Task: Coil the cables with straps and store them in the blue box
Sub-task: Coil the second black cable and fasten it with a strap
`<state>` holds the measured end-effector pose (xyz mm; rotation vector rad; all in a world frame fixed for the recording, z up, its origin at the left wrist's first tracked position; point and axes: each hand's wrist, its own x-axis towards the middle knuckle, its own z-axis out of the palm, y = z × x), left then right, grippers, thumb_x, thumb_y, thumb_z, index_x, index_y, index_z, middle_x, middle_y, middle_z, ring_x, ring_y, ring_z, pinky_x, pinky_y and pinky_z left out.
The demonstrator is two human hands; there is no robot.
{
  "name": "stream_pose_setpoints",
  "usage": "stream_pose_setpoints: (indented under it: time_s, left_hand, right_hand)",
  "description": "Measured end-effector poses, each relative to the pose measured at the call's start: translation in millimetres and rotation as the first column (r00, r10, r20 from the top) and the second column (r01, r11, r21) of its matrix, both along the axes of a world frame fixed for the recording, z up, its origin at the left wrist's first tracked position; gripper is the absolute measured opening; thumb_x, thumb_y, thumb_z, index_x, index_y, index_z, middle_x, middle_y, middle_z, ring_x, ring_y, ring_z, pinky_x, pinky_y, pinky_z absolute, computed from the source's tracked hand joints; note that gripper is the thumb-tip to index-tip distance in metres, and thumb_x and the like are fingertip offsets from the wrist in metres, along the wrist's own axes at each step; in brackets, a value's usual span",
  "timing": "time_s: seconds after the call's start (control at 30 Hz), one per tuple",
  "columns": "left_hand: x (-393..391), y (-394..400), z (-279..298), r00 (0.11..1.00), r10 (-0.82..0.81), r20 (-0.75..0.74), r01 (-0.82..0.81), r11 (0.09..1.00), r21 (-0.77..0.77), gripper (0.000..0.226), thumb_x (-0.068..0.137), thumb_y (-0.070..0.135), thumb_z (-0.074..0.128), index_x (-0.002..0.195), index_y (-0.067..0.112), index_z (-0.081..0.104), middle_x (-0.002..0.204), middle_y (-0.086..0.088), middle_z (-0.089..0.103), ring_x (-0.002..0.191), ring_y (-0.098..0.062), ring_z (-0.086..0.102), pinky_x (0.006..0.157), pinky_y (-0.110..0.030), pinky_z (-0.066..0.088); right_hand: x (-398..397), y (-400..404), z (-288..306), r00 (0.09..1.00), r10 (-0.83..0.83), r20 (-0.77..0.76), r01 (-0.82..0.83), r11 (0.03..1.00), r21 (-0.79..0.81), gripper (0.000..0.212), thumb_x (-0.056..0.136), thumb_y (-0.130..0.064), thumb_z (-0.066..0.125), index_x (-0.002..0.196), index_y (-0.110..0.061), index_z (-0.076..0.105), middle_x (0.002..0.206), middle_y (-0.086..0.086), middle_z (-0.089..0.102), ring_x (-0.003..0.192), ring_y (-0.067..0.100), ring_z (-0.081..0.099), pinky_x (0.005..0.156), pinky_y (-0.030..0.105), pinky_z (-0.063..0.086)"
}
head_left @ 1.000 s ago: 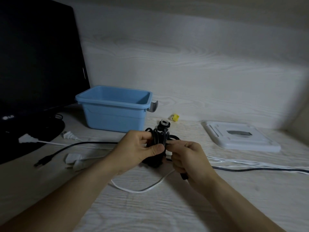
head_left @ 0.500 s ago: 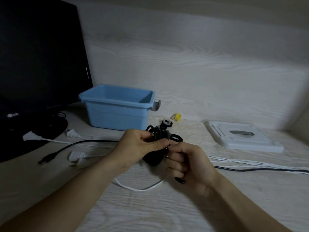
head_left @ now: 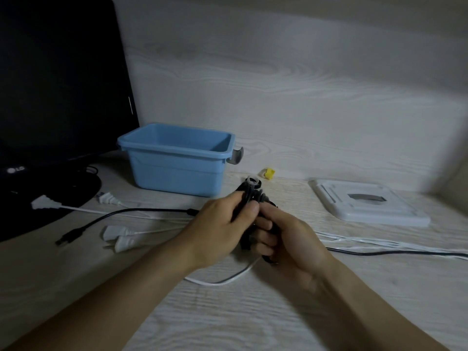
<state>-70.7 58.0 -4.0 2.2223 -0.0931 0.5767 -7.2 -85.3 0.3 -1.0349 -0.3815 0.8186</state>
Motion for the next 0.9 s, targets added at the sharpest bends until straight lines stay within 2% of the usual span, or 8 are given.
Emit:
stream_pose_setpoints:
  time_s: [0.07,0.13,0.3,0.4,0.5,0.63,0.73,0.9]
  left_hand:
    - [-0.9,-4.3,-2.5,0.997,-0.074,-0.021,0.073,0.996,-0.042,0.022,0.095,0.042,0.056,0.111,0.027,0.057,0.097,0.013,0.071,0.094,-0.001,0.066,0.084,-0.032,0.053]
    - [0.0,-3.3,-4.3,0.996,-0.081,0.030,0.082,0.994,-0.067,0.031,0.091,0.039,0.060,0.118,0.024,0.056,0.104,0.009,0.071,0.099,-0.007,0.067,0.087,-0.041,0.054]
    - [-1.1,-1.4,0.8,0.997,-0.058,0.045,0.058,0.998,0.011,0.010,0.099,0.025,0.053,0.107,0.020,0.058,0.074,0.015,0.067,0.066,-0.003,0.062,0.062,-0.024,0.049]
    - [-1.5,2.1,2.5,0.997,0.033,0.073,-0.041,0.992,0.120,0.013,0.100,0.031,0.049,0.106,0.024,0.057,0.085,0.011,0.068,0.079,-0.007,0.063,0.071,-0.036,0.052]
    - [-3.2,10.5,7.3,0.991,0.129,0.039,-0.134,0.962,0.239,0.014,0.100,0.033,0.045,0.097,0.023,0.053,0.082,0.005,0.064,0.078,-0.016,0.060,0.071,-0.041,0.049]
    - [-7.1,19.0,12.5,0.982,0.143,-0.124,-0.085,0.919,0.385,0.012,0.101,0.031,0.043,0.096,0.025,0.052,0.087,0.001,0.064,0.083,-0.021,0.059,0.074,-0.040,0.047]
    - [-10.0,10.9,14.4,0.992,0.046,-0.116,0.004,0.917,0.398,0.009,0.101,0.030,0.042,0.102,0.030,0.051,0.092,0.004,0.065,0.084,-0.018,0.059,0.075,-0.039,0.048]
    - [-16.3,-0.9,20.0,0.992,-0.074,-0.104,0.109,0.916,0.387,0.018,0.096,0.038,0.046,0.080,0.044,0.045,0.063,0.010,0.053,0.060,-0.010,0.051,0.057,-0.030,0.037]
  right_hand:
    - [-0.6,-1.4,0.4,0.997,-0.027,0.075,0.028,0.999,-0.020,0.025,0.100,-0.021,0.049,0.076,-0.015,0.055,0.060,-0.004,0.036,0.051,0.007,0.026,0.048,0.022,0.018]
    - [1.7,-5.0,2.6,0.988,-0.014,0.154,0.025,0.997,-0.070,0.020,0.099,-0.023,0.052,0.083,-0.013,0.060,0.060,-0.003,0.041,0.050,0.007,0.029,0.046,0.020,0.022]
    - [8.7,-10.7,7.1,0.902,-0.087,0.422,0.187,0.962,-0.200,0.030,0.086,-0.028,0.068,0.072,-0.001,0.064,0.055,0.004,0.046,0.042,0.011,0.028,0.046,0.026,0.016]
    - [6.4,-11.9,11.5,0.808,-0.136,0.573,0.297,0.934,-0.197,0.037,0.093,-0.023,0.065,0.072,0.007,0.067,0.044,0.000,0.045,0.036,0.010,0.030,0.039,0.019,0.024]
    - [3.4,-12.8,14.6,0.711,-0.094,0.697,0.294,0.940,-0.173,0.040,0.097,-0.027,0.058,0.066,-0.002,0.065,0.047,0.006,0.044,0.041,0.014,0.035,0.042,0.019,0.030]
    - [-2.1,-8.8,10.0,0.657,-0.132,0.742,0.262,0.963,-0.061,0.041,0.098,-0.027,0.055,0.066,-0.003,0.065,0.051,0.011,0.048,0.049,0.016,0.043,0.050,0.021,0.037]
    - [0.6,-7.7,8.7,0.629,-0.219,0.746,0.280,0.959,0.046,0.036,0.096,-0.027,0.054,0.073,-0.005,0.071,0.057,0.007,0.055,0.056,0.014,0.049,0.058,0.019,0.043]
    - [2.9,-9.6,7.0,0.611,-0.268,0.745,0.299,0.949,0.096,0.034,0.092,-0.029,0.057,0.080,-0.004,0.075,0.069,-0.004,0.069,0.069,0.012,0.057,0.070,0.021,0.049]
